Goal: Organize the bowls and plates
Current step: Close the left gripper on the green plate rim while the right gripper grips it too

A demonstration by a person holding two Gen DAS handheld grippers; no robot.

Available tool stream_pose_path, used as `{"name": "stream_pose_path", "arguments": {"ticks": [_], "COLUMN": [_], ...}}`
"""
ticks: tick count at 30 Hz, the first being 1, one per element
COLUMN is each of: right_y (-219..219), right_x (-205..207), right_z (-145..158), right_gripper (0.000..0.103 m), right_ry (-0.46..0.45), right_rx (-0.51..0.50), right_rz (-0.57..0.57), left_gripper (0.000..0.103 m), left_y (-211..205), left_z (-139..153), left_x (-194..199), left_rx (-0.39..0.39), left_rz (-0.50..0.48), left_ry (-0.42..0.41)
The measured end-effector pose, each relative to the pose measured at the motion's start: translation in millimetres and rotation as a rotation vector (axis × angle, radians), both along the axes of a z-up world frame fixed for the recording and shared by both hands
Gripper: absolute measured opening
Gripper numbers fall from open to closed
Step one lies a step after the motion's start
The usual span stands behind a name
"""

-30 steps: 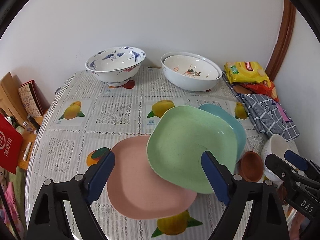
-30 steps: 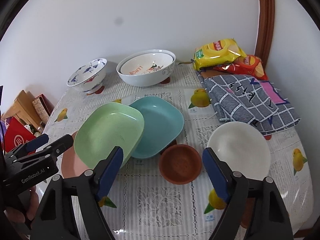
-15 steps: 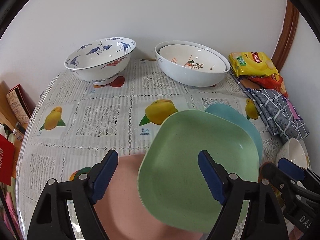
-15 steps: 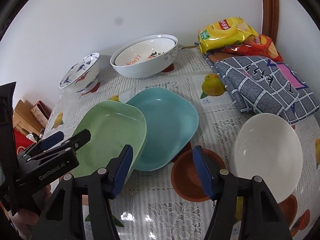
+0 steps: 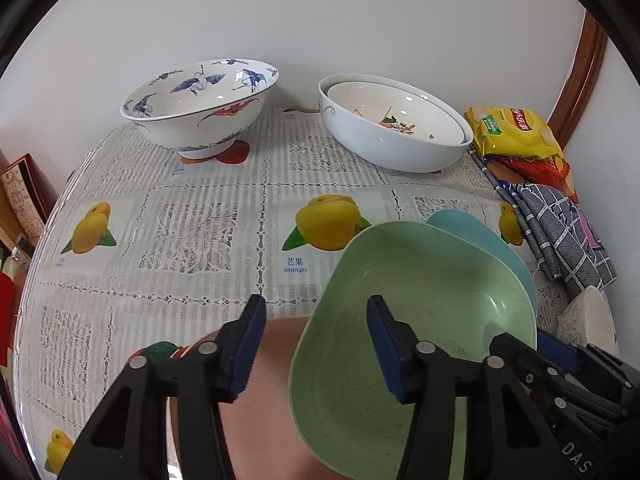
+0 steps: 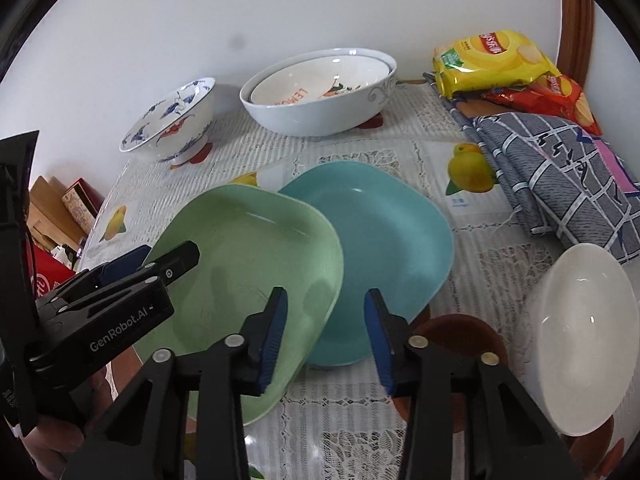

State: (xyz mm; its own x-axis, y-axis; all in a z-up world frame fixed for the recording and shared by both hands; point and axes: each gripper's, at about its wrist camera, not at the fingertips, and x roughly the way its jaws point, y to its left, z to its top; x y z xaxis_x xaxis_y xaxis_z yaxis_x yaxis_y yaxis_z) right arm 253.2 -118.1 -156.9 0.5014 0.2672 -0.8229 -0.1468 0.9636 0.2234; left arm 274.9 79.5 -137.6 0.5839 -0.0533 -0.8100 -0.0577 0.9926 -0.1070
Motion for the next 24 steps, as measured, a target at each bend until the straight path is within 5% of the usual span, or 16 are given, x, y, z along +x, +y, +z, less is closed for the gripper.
{"name": "stream_pose_path", "arguments": {"ticks": [5,8,24], "right_y": [4,4,-13], "right_x": [2,2,-26], "right_z": [-3,-3,37], "right_gripper": [0.015,0.014,0.012], "right_ry": [0.003,-0.005,-0.075], "right_rx": [0.014,-0.003,-0.010], "right_rz": [0.006,0.000,-0.042], "left_gripper": [0.025,0.017,0.014], "left_y": [1,0,-10], "left_z": [-2,-2,39], "left_x": [-1,-5,-43], "left_rx": [-0.003,-0.005,-0.033], "left_rz": [-0.008,-0.016,-0.034], "left_ry": [0.008,0.003,-0.053]}}
